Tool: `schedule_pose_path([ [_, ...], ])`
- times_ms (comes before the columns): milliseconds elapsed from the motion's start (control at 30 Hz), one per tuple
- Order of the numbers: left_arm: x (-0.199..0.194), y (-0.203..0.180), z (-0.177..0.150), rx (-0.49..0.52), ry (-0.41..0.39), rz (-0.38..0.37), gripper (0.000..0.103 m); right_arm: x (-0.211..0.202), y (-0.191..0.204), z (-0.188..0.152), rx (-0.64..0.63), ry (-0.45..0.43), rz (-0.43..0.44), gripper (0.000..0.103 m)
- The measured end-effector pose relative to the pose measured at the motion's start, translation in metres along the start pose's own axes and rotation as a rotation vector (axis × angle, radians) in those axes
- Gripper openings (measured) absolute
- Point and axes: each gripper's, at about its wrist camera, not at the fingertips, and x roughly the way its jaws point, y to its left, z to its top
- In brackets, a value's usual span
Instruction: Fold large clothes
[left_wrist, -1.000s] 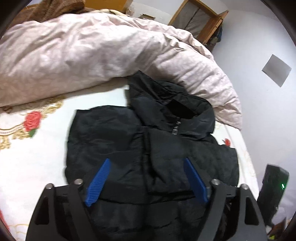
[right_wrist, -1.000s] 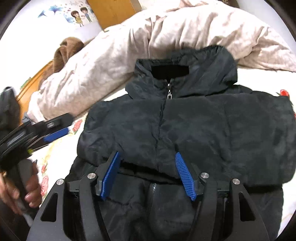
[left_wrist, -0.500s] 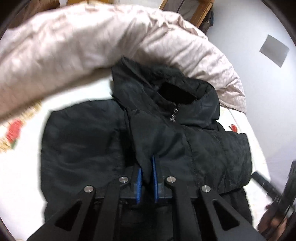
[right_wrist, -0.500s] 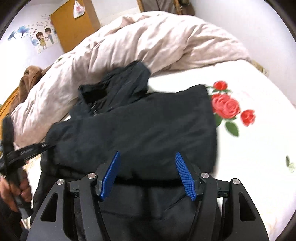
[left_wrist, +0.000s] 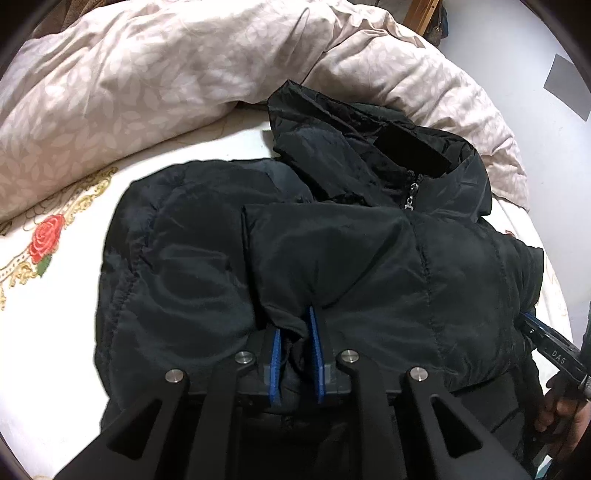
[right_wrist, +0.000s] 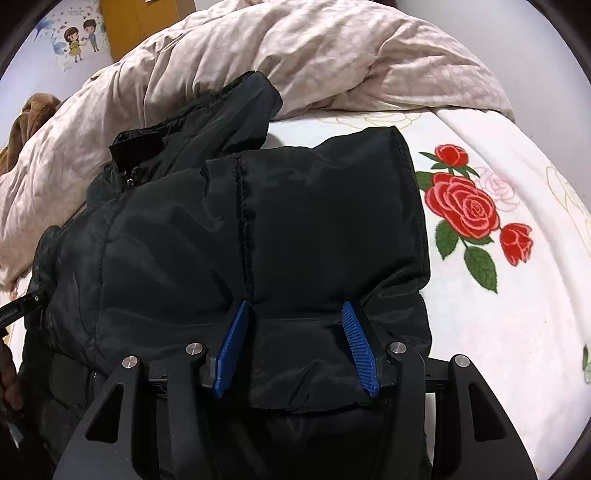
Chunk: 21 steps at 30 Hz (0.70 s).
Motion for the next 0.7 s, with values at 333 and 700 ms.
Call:
schedule_pose_path([
  [333, -0.064, -0.015, 0.033, 0.089, -0.169, 0.006, 0.044, -0.042, -0.014, 0.043, 0.004, -0.114, 0.026, 0.054],
  [700, 0.025, -0.035, 0.037, 0.180, -0.060, 0.053, 0.044, 0.027, -0.034, 0.043, 0.050, -0.007, -0.020, 0.054],
])
